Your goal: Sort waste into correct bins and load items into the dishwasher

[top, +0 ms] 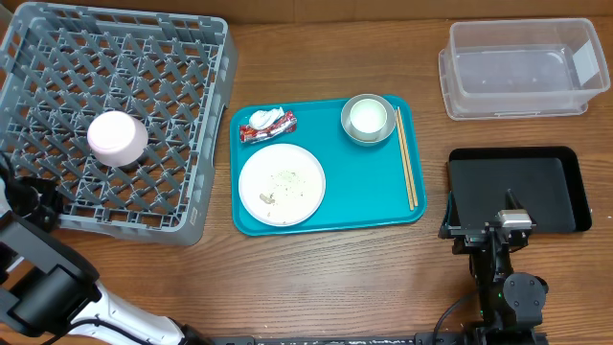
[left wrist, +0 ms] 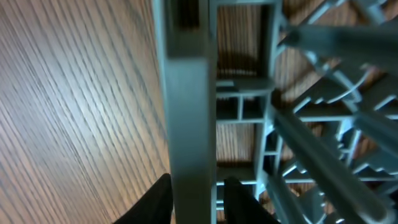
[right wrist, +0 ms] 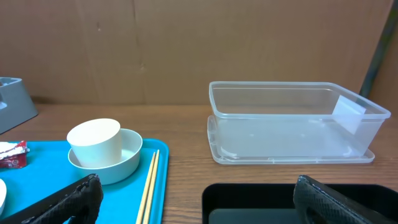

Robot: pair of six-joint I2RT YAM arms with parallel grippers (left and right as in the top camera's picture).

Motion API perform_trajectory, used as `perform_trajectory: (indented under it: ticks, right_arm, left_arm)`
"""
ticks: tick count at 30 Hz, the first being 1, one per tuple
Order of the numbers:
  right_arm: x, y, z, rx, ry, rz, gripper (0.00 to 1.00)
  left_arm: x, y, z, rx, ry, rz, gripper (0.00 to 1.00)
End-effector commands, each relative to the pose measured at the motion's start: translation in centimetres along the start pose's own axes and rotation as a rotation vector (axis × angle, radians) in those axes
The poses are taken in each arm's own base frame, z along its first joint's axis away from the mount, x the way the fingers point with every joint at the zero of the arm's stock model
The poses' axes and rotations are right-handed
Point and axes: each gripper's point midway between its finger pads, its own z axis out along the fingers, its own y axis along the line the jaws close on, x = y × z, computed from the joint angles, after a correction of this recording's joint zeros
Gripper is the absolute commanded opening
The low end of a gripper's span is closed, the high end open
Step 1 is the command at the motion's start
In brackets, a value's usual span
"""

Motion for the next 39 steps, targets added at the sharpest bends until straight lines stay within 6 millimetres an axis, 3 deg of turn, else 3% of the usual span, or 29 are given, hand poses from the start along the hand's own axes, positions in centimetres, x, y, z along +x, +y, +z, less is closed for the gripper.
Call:
perform_trajectory:
  ticks: [1,8,20,32,39]
  right_arm:
    - [0.1,0.3,0.0,-0.012,-0.005,-0.004,1.00]
    - [0.1,0.3,0.0,-0.012,-0.005,-0.004,1.00]
    - [0.1,0.3,0.0,-0.012,-0.005,-0.004,1.00]
    - [0.1,0.3,0.0,-0.012,-0.005,-0.004,1.00]
    - [0.1,0.3,0.0,-0.012,-0.005,-0.004,1.00]
  left_arm:
    - [0.9,0.4,0.5,-0.017,0.030,-0.053,0.28]
    - [3.2,-0.5,0.5,0.045,0.146,-0.092,0.04]
    - [5.5,0.1,0.4,0.008,0.231,-0.155,0.04]
    - [9.0,0.1,2.1,-0.069,0.285,-0.197,0.04]
    - [8.3,0.3,2.8,-0.084,0.235,-0.173,0.04]
